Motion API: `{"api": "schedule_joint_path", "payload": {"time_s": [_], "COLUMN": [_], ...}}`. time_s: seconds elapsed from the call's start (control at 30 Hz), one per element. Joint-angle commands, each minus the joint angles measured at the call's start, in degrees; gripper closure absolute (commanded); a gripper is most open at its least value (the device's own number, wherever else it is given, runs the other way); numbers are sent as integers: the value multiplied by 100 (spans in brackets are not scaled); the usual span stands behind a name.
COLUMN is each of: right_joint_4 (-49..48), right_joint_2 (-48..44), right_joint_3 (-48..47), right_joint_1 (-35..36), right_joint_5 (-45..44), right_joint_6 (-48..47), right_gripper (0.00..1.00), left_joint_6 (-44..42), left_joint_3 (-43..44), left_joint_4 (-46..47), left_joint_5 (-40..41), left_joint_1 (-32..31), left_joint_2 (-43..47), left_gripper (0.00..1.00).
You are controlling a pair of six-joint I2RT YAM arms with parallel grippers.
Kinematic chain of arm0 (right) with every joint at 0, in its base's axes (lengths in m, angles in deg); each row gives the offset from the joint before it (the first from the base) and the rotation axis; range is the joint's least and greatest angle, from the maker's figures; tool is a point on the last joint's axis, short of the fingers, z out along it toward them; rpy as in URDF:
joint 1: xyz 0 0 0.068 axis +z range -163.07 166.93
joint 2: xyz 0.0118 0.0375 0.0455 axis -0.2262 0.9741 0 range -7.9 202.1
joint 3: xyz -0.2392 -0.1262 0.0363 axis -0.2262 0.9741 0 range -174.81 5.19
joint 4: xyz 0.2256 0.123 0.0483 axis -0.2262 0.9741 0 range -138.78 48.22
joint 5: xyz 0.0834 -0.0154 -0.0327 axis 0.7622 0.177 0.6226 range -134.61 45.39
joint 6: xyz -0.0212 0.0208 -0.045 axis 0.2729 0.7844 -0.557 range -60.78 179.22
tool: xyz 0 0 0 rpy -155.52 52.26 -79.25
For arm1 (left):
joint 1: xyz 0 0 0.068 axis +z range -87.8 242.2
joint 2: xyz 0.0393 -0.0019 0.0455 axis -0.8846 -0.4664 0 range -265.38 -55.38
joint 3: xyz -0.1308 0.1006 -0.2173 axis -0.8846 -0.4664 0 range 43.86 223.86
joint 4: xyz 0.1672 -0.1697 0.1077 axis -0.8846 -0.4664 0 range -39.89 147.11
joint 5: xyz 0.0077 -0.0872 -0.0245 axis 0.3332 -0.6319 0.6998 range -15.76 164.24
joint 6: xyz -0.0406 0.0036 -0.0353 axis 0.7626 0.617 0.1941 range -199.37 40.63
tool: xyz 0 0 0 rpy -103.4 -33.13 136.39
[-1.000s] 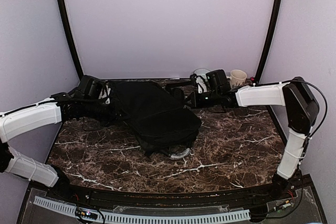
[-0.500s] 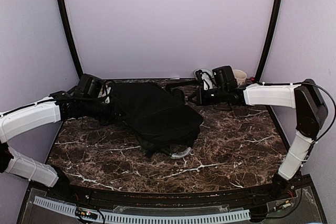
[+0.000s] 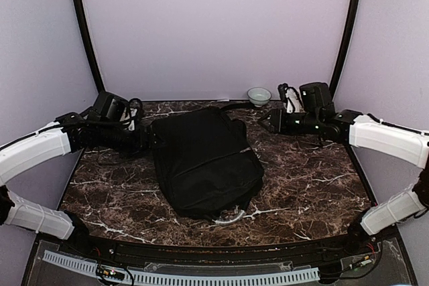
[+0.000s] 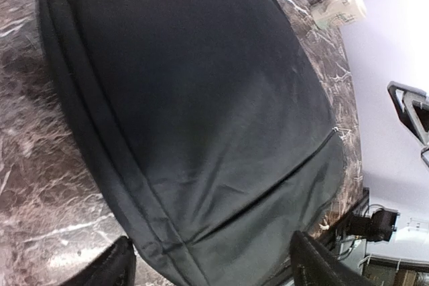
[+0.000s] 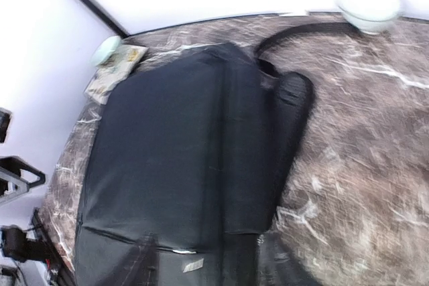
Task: Pack the student bag
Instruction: Reset both arms
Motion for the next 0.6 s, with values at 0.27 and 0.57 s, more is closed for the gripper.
{"api": "schedule_joint_path", "payload": {"time_s": [0.27,0.57], "right_joint_4": [1453,1372], "right_joint_2": [-1032,-781], "right_joint_3": [48,-110], "right_joint_1": [-755,-1020], "right_joint_5": [-2139,-3417], "right_joint_6": [-174,-807], "right_gripper": [1,0], "left_joint_6": [-1293,-2501], "left_joint_3": [493,210], "left_joint_4": [-1385,-416], "left_joint_5": [2099,3537], "left_joint_1": [220,1068], "left_joint_2": [545,101], "left_gripper": [4,5]}}
